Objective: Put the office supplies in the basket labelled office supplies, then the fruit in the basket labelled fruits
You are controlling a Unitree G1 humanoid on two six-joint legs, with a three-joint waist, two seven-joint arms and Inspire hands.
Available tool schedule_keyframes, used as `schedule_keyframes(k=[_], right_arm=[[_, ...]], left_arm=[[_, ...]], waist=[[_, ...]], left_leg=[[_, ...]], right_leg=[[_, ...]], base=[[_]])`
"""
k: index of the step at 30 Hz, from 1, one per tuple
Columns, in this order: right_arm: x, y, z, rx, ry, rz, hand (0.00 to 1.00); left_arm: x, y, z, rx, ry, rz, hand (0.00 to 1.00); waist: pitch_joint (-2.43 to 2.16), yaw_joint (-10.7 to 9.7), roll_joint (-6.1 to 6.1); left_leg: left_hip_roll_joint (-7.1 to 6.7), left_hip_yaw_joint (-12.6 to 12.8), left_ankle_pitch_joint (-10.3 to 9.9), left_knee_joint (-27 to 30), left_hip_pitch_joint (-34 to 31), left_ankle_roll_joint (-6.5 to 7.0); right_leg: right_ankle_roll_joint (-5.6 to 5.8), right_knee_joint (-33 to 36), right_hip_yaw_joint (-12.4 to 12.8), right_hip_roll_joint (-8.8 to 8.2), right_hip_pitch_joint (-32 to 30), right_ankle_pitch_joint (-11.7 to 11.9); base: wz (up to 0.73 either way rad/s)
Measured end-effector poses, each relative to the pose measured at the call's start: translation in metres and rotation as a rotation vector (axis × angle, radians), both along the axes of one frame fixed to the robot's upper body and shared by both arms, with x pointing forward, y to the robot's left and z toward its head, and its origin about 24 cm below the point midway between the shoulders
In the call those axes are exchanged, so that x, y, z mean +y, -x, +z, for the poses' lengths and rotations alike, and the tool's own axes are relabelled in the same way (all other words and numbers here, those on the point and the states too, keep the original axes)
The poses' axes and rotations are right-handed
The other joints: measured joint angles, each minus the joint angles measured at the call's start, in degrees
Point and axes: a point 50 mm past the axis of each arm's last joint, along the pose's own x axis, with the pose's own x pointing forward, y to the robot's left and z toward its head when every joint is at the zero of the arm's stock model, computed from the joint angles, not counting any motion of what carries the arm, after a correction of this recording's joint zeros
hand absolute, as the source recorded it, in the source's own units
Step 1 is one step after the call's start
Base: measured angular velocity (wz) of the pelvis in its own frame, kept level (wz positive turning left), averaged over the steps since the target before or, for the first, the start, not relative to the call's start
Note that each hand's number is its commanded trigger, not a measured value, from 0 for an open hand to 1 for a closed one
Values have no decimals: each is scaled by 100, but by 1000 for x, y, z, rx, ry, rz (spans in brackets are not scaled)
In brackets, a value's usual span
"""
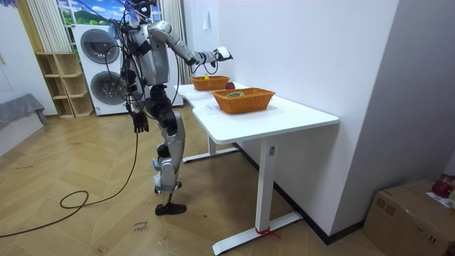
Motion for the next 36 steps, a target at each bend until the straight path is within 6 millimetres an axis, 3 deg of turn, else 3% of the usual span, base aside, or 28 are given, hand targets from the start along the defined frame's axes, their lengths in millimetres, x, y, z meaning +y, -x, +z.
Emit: schedule_keyframes(k=[11, 17, 20, 23, 25, 27, 32, 36], right_arm=[[-17, 0, 16, -54, 23, -24, 0], [-17, 2, 32, -116, -24, -20, 0], [-17, 2, 32, -117, -25, -20, 0], [-18, 2, 32, -118, -27, -24, 0], [-17, 2, 33, -120, -49, -24, 0], [-17, 2, 34, -118, -83, -17, 0], [-16, 3, 35, -93, -229, 1, 0], [-28, 3, 37, -91, -344, -26, 0]], left_arm=[[-5, -4, -2, 0, 73, -9, 0], [-11, -7, -4, -5, 102, -10, 0], [-12, -8, -5, -6, 107, -9, 0], [-12, -9, -4, -9, 106, -10, 0], [-12, -9, -4, -4, 105, -17, 0], [-13, -11, -5, -6, 107, -27, 0], [-15, -12, -5, -10, 111, -34, 0], [-14, -11, -5, -11, 112, -32, 0]], waist=[[-10, -306, -8], [42, -442, 107], [45, -484, 135], [30, -574, 168], [-13, -620, 191], [-24, -629, 202], [-30, -800, 218], [-18, -901, 243]], left_leg=[[17, 177, 3, 1, 24, 9], [29, 246, 1, -7, 74, 12], [50, 323, -1, -16, 75, 12], [62, 371, -2, -20, 70, 15], [87, 453, -3, -36, 72, 16], [108, 520, -3, -41, 93, 16], [120, 569, -4, -38, 126, 15], [118, 566, -4, -29, 129, 16]], right_leg=[[-4, 6, 298, 3, -81, 3], [-5, 5, 480, 15, -73, 3], [-14, 7, 587, 30, -107, 9], [-30, 10, 609, 34, -129, 19], [-35, 25, 658, 39, -171, 23], [-46, 23, 725, 55, -176, 30], [-58, 9, 789, 69, -158, 49], [-60, 1, 791, 75, -130, 63]], base=[[-8], [-6], [-12], [-10], [-14], [-18], [-4], [0]])
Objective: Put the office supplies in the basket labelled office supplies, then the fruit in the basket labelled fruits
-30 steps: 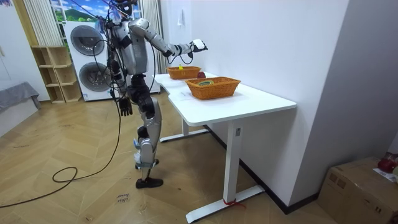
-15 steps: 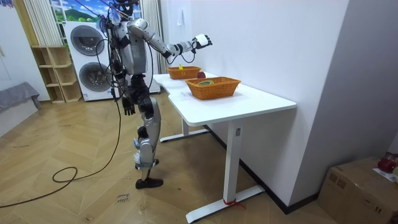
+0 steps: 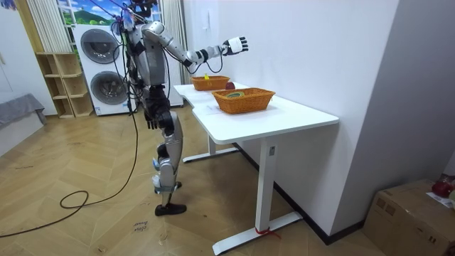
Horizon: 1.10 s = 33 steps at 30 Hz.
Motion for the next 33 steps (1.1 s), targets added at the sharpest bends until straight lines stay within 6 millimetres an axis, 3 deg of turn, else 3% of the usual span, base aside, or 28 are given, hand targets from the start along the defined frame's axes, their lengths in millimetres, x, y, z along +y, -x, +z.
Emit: schedule_keyframes(k=[7, 18, 25, 28, 33], right_arm=[[-14, 6, -19, 60, -67, -32, 0], [-19, 14, -52, 187, -211, -21, 0], [-23, 18, -85, 317, -275, -61, 0], [-23, 18, -85, 319, -274, -55, 0], [-22, 18, -86, 323, -289, -43, 0]], left_arm=[[-1, 3, -1, 18, 9, 3, 0], [-7, 11, -4, 54, 33, 7, 0], [-10, 21, -5, 91, 50, 5, 0], [-11, 20, -5, 93, 68, 5, 0], [-13, 22, -6, 94, 88, 16, 0]], waist=[[29, -2, 50], [1, 32, 1], [36, 95, 58], [66, 126, 124], [62, 142, 149]], left_leg=[[44, 73, -5, -22, 24, -8], [78, 138, -11, -9, 2, -19], [80, 138, -13, 16, -17, -21], [80, 129, -14, 24, -37, -23], [79, 117, -14, 29, -51, -24]], right_leg=[[-31, 6, 114, 43, -10, 20], [-46, 4, 126, 61, -52, 32], [-46, 6, 119, 60, -59, 33], [-47, 8, 103, 60, -60, 33], [-47, 4, 78, 60, -60, 33]], base=[[-6], [-2], [0], [1], [1]])
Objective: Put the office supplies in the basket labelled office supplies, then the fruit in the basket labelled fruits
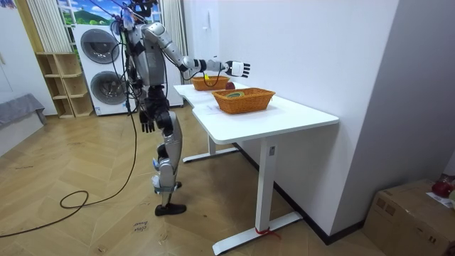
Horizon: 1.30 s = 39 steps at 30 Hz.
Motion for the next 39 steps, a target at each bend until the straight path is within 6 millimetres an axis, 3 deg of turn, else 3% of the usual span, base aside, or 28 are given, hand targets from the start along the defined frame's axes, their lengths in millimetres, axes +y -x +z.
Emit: schedule_keyframes(k=[7, 14, 24, 27, 33, 39], right_arm=[[3, 0, -3, 10, -18, 13, 0], [5, 7, -28, 94, -42, 13, 0], [6, 8, -35, 119, -50, 29, 0], [8, 9, -36, 126, -41, 39, 0], [9, 12, -47, 173, -8, 43, 0], [8, 11, -46, 166, 27, 47, 0]], left_arm=[[-2, 3, 0, 1, 12, 3, 0], [-6, 6, -1, 2, 29, 7, 0], [-10, 5, -1, 2, 40, 0, 0], [-11, 5, -2, 2, 34, -19, 0], [-14, 0, -2, -14, 35, -25, 0], [-15, -1, -2, -23, 47, 5, 0]], waist=[[-3, -38, 1], [-24, -107, 33], [-80, -105, 14], [-74, -107, 24], [-11, 20, 81], [0, 42, 70]], left_leg=[[-4, -35, 1, 6, 1, 0], [-5, -54, 0, 51, -126, 0], [2, -51, 5, 127, -292, -5], [4, -53, 5, 141, -346, -4], [6, -48, 4, 131, -381, -4], [0, -70, 4, 170, -510, -4]], right_leg=[[0, -1, -100, -12, 21, 0], [0, 5, -197, -22, -43, 0], [-6, 26, -221, -24, -223, 4], [-6, 66, -252, -32, -281, 4], [-6, 90, -270, -42, -341, 4], [-10, 93, -275, -40, -435, 6]], base=[[3], [4], [1], [0], [0], [1]])
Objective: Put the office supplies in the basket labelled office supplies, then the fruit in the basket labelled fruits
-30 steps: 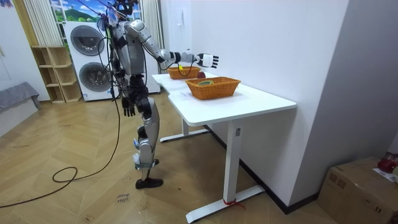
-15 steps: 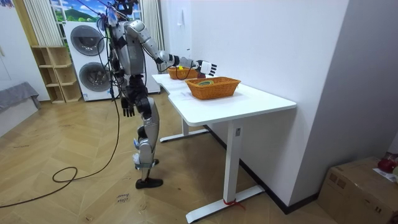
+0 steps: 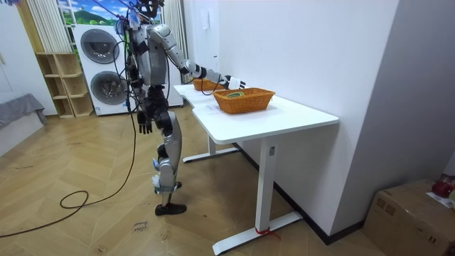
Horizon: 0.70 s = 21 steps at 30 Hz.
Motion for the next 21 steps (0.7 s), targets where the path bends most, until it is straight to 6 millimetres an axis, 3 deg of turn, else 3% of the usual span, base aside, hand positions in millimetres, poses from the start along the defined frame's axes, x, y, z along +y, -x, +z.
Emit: schedule_keyframes(k=[7, 21], right_arm=[[1, 0, 0, -10, 62, 20, 0], [1, -6, 6, -47, 163, 11, 0]], left_arm=[[1, -12, 0, -37, 2, -10, 0], [2, -10, -1, -29, 0, 25, 0]], waist=[[39, 97, -65], [48, 153, -78]], left_leg=[[2, -19, -1, -6, -76, -1], [-1, -116, 7, 104, -331, -14]], right_leg=[[0, 0, -5, 11, -27, 0], [-26, 12, -154, 15, -196, 16]], base=[[1], [4]])
